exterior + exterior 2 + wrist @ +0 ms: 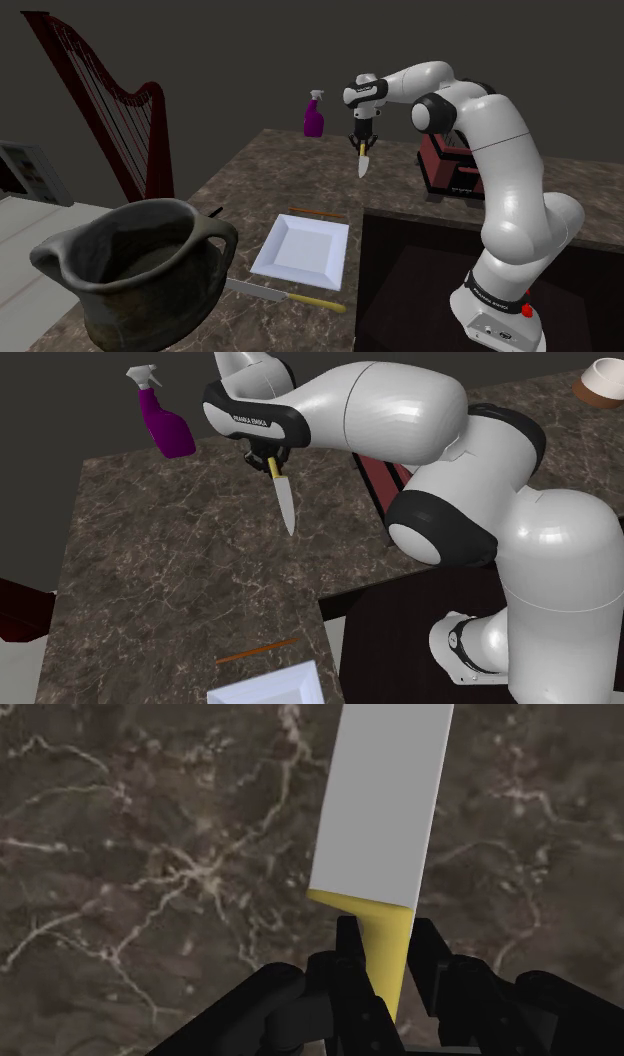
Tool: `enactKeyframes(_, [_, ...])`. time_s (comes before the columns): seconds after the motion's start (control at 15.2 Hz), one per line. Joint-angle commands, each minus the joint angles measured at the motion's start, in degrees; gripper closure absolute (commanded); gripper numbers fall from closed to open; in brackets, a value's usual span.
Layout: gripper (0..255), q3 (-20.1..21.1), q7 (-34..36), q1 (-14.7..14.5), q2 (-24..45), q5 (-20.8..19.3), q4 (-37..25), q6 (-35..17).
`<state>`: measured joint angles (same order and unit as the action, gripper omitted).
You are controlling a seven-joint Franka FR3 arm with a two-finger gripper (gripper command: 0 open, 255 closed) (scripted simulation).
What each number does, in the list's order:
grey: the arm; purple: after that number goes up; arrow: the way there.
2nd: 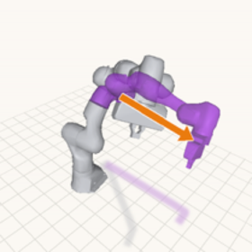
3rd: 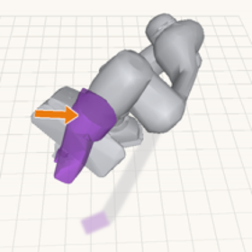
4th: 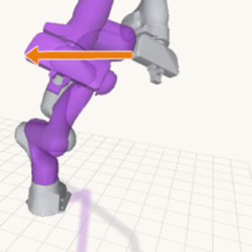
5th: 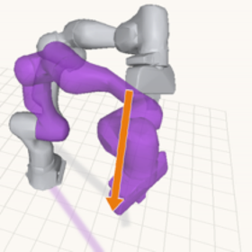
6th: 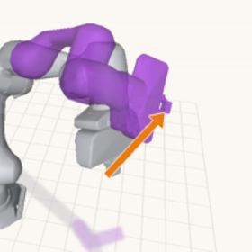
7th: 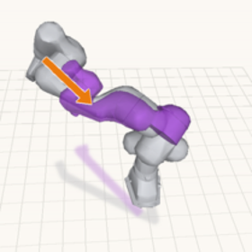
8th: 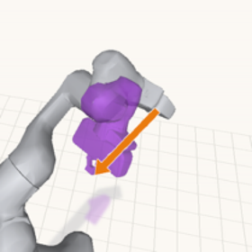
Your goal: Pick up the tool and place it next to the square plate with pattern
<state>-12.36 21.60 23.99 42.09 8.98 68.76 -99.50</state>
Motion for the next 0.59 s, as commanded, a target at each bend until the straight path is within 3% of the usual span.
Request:
enactKeyframes(0.0, [255, 0.0, 0.0, 0.0, 0.0, 0.0, 0.0, 0.0])
enactKeyframes(0.53, [255, -0.2, 0.3, 0.3, -1.1, -0.3, -4.3, 5.4])
